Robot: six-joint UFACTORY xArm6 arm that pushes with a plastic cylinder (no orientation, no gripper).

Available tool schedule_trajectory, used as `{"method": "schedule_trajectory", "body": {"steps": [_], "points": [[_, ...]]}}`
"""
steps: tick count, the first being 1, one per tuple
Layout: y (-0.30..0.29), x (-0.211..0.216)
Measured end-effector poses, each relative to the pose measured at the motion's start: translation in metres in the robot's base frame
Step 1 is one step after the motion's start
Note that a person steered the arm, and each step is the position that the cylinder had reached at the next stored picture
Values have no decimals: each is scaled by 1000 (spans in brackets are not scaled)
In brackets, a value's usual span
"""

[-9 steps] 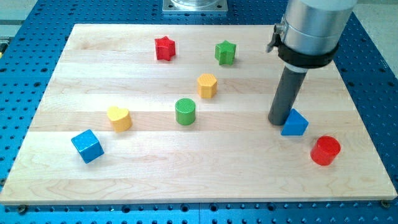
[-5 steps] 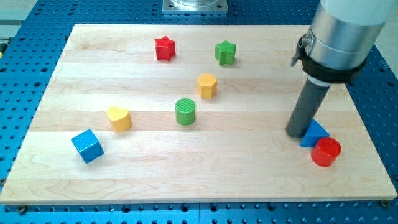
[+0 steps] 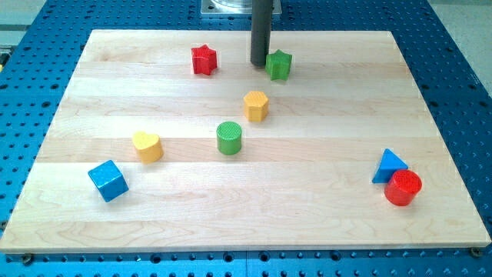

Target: Place the green circle into the triangle

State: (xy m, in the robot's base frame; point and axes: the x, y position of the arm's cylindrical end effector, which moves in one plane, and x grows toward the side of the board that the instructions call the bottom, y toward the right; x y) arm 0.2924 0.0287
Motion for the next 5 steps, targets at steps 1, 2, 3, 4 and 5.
{"method": "schedule_trajectory", "body": {"steps": [1, 2, 3, 4, 5], "points": [[76, 13], [131, 13], [125, 26], [86, 39], [79, 58]]}}
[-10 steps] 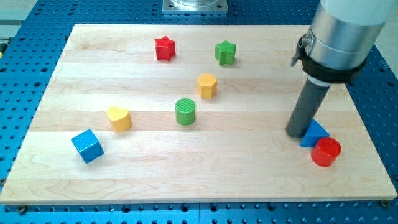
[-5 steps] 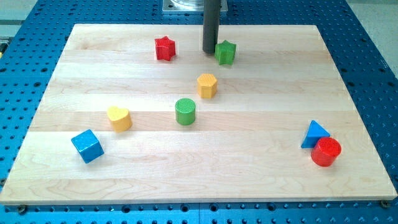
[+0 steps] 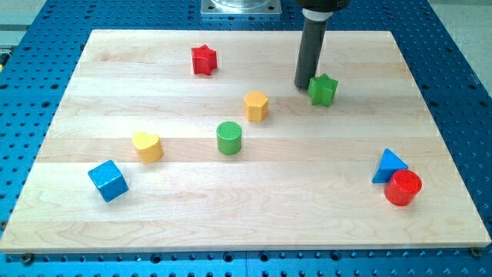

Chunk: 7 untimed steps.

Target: Place the green circle into the triangle

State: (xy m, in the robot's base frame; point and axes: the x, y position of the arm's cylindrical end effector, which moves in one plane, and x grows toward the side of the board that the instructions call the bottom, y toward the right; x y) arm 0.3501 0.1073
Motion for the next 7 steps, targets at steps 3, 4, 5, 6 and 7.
{"method": "schedule_trajectory", "body": {"steps": [3, 4, 5, 6, 7], "points": [[86, 48], [86, 85], [86, 121], [86, 128], [81, 78]]}}
